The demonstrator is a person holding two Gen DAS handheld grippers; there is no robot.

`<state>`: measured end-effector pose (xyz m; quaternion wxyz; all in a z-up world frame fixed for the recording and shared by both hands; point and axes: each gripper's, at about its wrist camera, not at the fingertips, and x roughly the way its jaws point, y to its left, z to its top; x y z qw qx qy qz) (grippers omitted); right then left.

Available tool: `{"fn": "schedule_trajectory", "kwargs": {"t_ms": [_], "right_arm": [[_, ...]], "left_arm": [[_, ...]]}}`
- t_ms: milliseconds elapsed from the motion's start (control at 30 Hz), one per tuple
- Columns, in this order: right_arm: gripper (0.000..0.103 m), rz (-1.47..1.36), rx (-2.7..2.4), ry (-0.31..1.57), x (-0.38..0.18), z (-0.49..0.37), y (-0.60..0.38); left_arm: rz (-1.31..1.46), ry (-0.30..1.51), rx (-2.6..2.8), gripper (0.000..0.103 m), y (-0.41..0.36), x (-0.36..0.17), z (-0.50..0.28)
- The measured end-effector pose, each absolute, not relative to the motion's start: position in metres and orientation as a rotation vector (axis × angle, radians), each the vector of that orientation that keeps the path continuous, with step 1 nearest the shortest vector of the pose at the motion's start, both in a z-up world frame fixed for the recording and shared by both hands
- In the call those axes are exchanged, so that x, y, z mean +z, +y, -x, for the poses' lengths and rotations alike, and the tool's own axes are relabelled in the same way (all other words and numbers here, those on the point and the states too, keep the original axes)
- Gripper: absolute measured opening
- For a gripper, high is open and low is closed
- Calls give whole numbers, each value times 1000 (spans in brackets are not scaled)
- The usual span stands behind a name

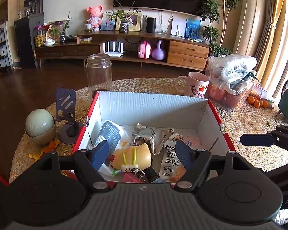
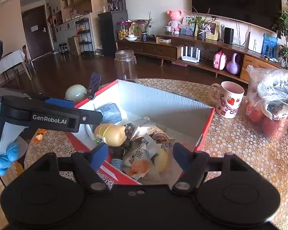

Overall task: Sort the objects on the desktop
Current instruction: 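Withdraw both open tools up and away from the box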

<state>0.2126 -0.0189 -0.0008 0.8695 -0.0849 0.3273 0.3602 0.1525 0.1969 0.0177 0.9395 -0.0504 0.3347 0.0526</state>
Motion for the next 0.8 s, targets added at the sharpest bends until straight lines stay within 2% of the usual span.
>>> {"fn": "schedule_trajectory", "kwargs": {"t_ms": [200,233,267,467,533,667,800], "right_arm": [[79,133,758,657,7,-198,-33],[79,125,759,654,8,-195,-35],[80,121,759,651,9,-193,-36],[83,118,756,630,10,-178,-40],[86,119,753,613,11,-173,-41],[91,114,758,593,11,-163,-44],[100,107,756,574,11,-155,-48]], "left_arm": [[65,602,90,76,189,25,-124],[65,593,92,78,189,26,-121],[70,588,91,85,189,26,-117],[74,578,98,86,188,24,-104],[71,571,101,87,186,24,-100],[81,567,107,103,187,23,-95],[67,556,109,103,182,21,-88]]}}
